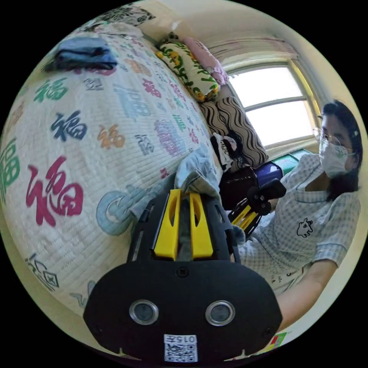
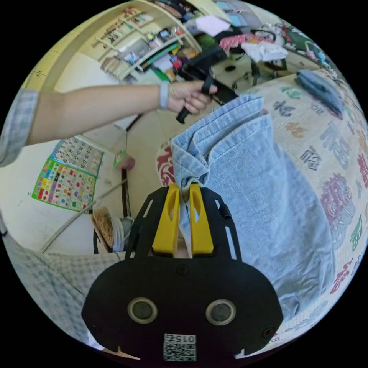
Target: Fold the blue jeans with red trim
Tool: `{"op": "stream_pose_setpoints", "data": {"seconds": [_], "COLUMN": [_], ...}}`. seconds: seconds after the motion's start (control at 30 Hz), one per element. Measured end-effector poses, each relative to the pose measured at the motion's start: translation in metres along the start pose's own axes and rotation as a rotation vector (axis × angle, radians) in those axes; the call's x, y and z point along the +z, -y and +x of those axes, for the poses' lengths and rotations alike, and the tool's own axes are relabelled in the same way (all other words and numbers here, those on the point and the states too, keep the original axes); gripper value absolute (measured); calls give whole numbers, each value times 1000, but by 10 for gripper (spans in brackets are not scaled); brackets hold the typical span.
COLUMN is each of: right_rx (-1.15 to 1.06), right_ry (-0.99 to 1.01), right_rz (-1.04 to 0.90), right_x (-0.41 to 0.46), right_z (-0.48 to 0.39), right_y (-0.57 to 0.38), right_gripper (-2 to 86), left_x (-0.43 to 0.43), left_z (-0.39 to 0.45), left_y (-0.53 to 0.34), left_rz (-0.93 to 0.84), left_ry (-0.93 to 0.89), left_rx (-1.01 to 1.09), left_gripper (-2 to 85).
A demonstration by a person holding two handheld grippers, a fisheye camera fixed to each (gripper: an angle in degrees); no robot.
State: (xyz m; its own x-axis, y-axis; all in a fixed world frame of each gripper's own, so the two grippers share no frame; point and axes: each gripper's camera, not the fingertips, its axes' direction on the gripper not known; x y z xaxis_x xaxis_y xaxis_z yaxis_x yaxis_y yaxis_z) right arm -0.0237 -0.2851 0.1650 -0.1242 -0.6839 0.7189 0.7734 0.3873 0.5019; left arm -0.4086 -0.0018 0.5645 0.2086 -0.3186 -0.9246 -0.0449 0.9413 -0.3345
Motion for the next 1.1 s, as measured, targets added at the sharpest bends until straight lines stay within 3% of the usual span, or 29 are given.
{"op": "stream_pose_setpoints", "data": {"seconds": [0.1,0.2,0.33,0.43,0.53,0.73,0.97,1.1], "right_rx": [5,-35,91,165,165,88,3,23], "right_ry": [9,69,5,-96,-110,-70,-108,-52], "right_rz": [-215,-233,-167,-182,-211,-495,-388,-352], "right_x": [57,56,22,21,40,112,67,55], "right_z": [-1,-6,31,77,108,124,106,110], "right_y": [43,67,114,162,217,279,279,274], "right_gripper": [62,54,67,87,101,60,13,7], "left_x": [-33,-59,-53,-28,-2,20,25,55], "left_z": [-6,16,82,120,140,160,206,195], "left_y": [-64,-128,-189,-206,-214,-223,-233,-248], "left_rz": [144,285,312,346,320,209,193,126], "left_ry": [56,142,307,278,340,480,561,597], "left_rx": [-172,-350,-491,-527,-572,-588,-536,-651], "left_gripper": [51,81,105,110,108,92,98,53]}}
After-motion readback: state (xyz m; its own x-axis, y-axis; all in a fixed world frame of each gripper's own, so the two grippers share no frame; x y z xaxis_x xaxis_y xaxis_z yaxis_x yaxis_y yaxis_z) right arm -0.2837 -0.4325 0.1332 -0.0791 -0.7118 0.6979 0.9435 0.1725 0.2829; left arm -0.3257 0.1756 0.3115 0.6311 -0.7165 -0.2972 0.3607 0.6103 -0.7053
